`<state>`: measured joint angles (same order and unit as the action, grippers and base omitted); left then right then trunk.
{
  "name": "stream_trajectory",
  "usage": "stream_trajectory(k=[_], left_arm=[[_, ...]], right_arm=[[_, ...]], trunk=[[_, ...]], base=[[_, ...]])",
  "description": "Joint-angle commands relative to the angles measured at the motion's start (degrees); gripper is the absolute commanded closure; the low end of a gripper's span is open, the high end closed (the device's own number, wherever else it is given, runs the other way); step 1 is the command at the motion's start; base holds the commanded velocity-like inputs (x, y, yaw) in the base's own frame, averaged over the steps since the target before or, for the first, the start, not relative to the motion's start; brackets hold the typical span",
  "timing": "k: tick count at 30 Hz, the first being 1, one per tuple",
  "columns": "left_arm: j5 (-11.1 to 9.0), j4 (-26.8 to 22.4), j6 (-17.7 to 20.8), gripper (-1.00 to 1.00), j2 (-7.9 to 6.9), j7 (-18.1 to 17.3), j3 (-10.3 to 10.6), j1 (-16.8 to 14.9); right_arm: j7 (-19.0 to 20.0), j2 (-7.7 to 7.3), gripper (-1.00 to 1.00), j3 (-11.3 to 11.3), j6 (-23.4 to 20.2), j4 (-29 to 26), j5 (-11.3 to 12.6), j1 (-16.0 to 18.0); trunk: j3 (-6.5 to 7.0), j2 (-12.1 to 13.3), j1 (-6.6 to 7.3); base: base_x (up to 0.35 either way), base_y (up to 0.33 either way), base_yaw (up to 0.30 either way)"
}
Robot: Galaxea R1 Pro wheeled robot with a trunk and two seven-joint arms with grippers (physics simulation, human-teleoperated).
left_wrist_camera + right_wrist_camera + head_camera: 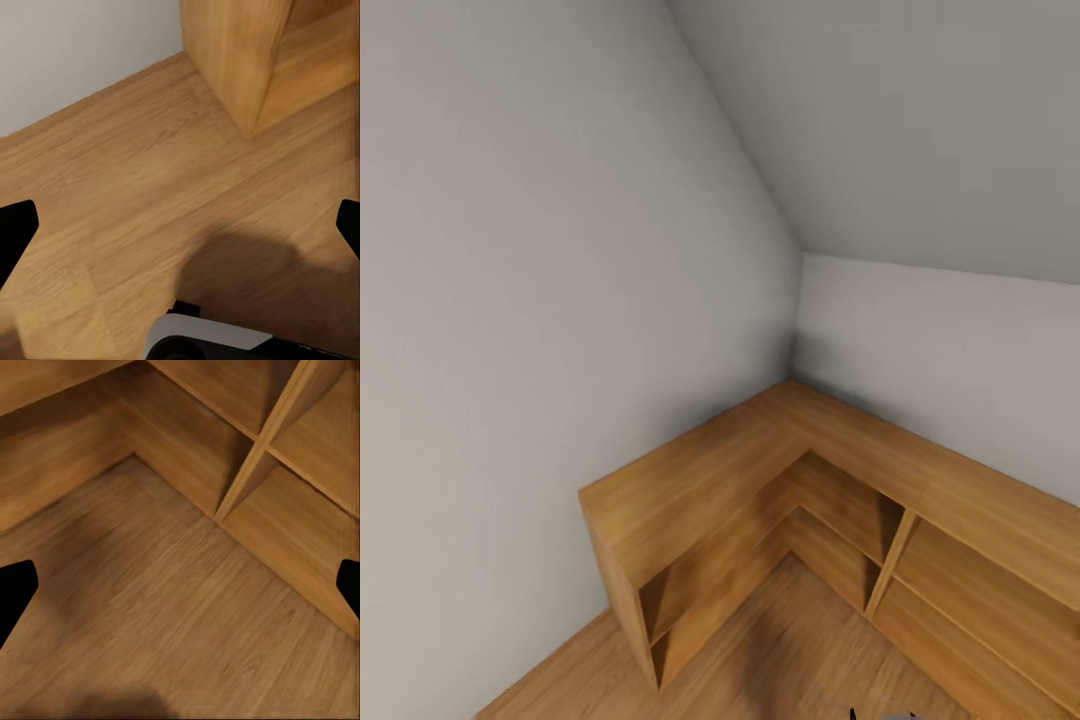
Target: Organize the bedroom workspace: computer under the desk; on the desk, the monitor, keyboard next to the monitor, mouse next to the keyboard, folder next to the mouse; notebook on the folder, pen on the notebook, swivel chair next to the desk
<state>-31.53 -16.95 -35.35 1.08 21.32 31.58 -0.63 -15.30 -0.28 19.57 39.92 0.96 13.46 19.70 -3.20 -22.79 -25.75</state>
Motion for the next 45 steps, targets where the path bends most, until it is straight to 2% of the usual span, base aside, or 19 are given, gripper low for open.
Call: stream_trajectory(k=[1,14,22,45], left_arm=[[-0.2,-0.01,-0.16,-1.0,-0.03,0.48,0.49,-0.04],[-0.2,0.01,-0.16,-1.0,-0.03,0.48,0.43,-0.04],[-0.2,0.0,-0.16,-1.0,-0.03,0.51,0.41,-0.05],[-0.2,-0.01,-0.26,-1.0,-0.03,0.5,0.41,-0.03]], right_arm=[[-0.17,0.02,-1.0,0.51,-0.17,0.1,0.34,0.08],[-0.17,0.02,-1.0,0.58,-3.55,0.0,0.34,0.08],[-0.17,-0.06,-1.0,0.41,-3.55,-0.22,0.34,0.08],[-0.17,-0.15,-1.0,0.38,-3.54,-0.26,0.34,0.08]], trunk=[[-0.06,-0.12,-0.04],[0.92,-0.12,-0.04],[1.38,-0.12,-0.04],[1.45,-0.12,-0.04]], base=[[0.0,0.0,-0.215],[0.0,0.0,-0.184],[0.0,0.0,-0.205],[0.0,0.0,-0.293]])
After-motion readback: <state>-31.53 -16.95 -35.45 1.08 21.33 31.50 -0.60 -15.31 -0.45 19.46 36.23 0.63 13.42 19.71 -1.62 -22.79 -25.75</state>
